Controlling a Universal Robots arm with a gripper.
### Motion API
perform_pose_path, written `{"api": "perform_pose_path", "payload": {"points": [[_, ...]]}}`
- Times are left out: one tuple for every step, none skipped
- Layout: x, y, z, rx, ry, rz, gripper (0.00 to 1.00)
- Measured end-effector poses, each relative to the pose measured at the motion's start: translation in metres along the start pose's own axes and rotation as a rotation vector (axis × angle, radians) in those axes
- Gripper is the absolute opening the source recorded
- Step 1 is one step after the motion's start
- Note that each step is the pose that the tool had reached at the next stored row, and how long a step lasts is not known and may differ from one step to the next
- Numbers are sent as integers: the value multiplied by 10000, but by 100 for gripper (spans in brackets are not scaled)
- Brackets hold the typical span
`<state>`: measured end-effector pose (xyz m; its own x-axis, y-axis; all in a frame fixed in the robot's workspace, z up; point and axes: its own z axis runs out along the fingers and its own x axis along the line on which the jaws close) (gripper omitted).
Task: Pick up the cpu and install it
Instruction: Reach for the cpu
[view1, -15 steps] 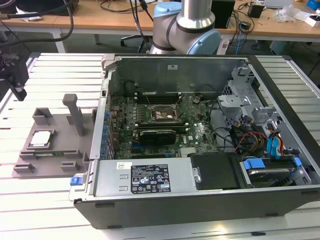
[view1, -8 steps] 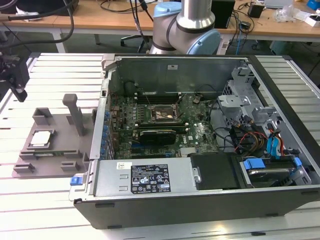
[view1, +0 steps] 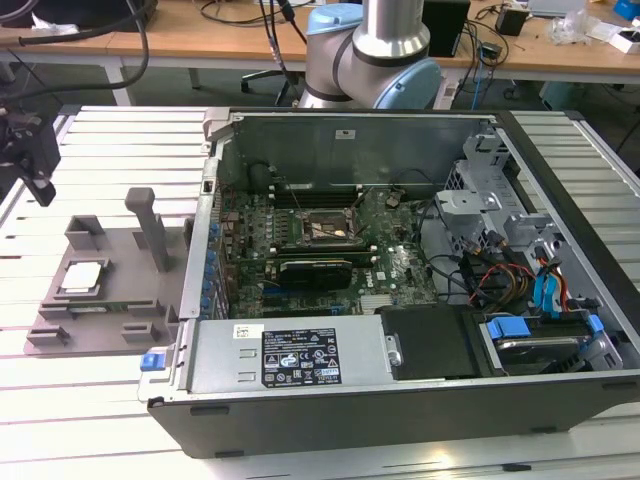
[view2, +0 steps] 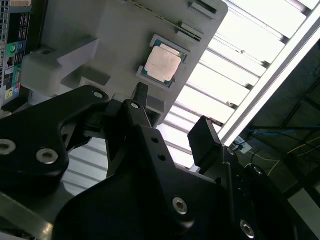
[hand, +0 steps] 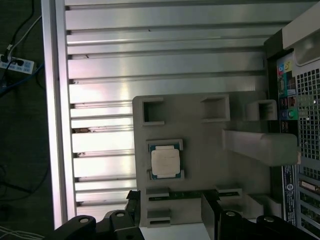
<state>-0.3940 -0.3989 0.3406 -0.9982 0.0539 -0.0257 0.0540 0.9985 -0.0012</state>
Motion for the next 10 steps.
{"api": "perform_pose_path", "payload": {"points": [[0,0,4,0,0,1,60],[0,0,6,0,0,0,60],[0,0,10,0,1,1,60],[0,0,13,0,0,0,60],[1,0,17,0,0,0,60],[1,0,20,0,0,0,60],[1,0,26,0,1,0,60],[1,0,37,0,0,0,60],[1,0,42,0,0,0,60],[1,0,45,0,0,1,60]]}}
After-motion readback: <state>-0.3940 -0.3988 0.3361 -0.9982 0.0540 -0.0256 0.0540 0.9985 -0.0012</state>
